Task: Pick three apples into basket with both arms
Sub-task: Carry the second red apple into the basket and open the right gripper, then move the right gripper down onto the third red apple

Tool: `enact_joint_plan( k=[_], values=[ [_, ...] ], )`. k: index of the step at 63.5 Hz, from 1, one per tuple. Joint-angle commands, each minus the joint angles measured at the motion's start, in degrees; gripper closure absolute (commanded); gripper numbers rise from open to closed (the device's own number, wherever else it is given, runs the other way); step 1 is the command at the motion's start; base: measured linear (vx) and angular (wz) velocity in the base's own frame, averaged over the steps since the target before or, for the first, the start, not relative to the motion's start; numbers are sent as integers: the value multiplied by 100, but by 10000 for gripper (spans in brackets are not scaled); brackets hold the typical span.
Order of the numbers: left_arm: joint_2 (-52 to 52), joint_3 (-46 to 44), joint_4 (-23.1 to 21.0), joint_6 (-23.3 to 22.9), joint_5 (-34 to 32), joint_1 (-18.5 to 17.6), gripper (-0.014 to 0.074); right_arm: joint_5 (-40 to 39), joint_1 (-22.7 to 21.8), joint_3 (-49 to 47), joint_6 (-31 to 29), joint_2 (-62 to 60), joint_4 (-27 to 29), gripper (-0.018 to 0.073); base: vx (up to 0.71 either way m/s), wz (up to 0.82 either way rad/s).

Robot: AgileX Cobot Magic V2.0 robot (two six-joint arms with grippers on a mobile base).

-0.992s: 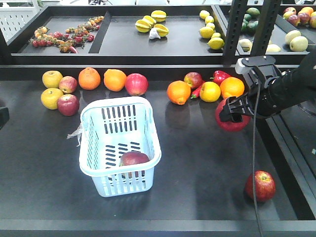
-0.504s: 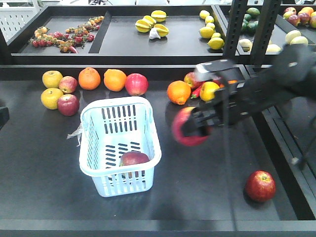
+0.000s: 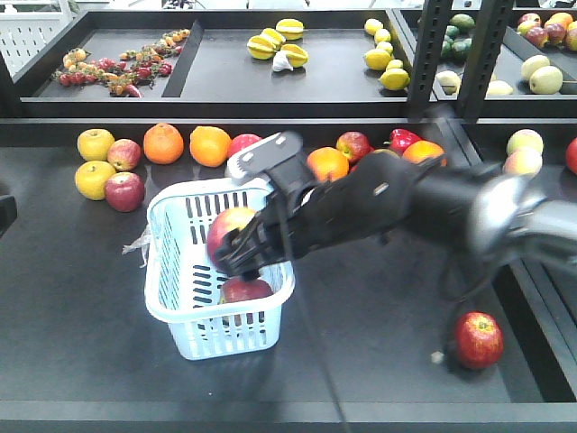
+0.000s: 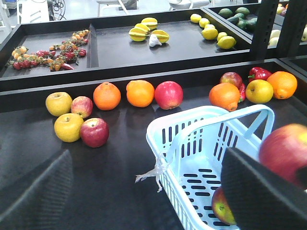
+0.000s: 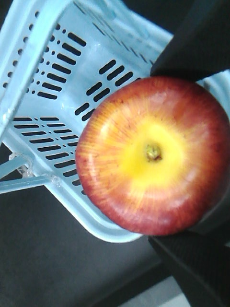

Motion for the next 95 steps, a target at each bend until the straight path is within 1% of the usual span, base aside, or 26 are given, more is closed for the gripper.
enact_joint_plan(
  k=[1, 17, 24, 28, 39, 50, 58, 66, 76, 84, 91, 95],
  values=[
    [-11, -138, -128, -51, -281, -11, 4, -837, 97, -157, -49, -43, 141, 143, 0, 0],
    [-11, -138, -128, -51, -281, -11, 4, -1328, 97, -162, -49, 296, 211, -66, 0, 0],
    [-11, -138, -128, -51, -281, -11, 4, -1461, 97, -162, -49, 347, 245, -118, 0, 0],
    [-11, -138, -128, -51, -281, -11, 4, -1479, 97, -162, -49, 348, 245, -130, 0, 0],
    [-11, -138, -128, -51, -281, -11, 4, -1403, 92, -162, -49, 342, 238, -127, 0, 0],
    [-11, -138, -128, -51, -281, -11, 4, -757, 76, -162, -39, 113, -14, -108, 0, 0],
    [-11, -138, -128, -51, -281, -11, 4, -307, -53, -162, 181, -225, -317, -97, 0, 0],
    [-11, -138, -128, -51, -281, -11, 4, 181, -436, -162, 533, -589, -827, -88, 0, 0],
    [-11, -138, -128, -51, -281, -11, 4, 880, -1211, -157, 892, -821, -1573, -77, 0, 0],
    [-11, -138, -128, -51, -281, -11, 4, 1505, -2021, -157, 1135, -720, -1865, -74, 0, 0],
    [-11, -138, -128, -51, -281, -11, 4, 1986, -2633, -157, 1263, -536, -1990, -72, 0, 0],
    [-11, -138, -128, -51, -281, -11, 4, 2160, -2875, -157, 1263, -382, -2066, -71, 0, 0]
  ],
)
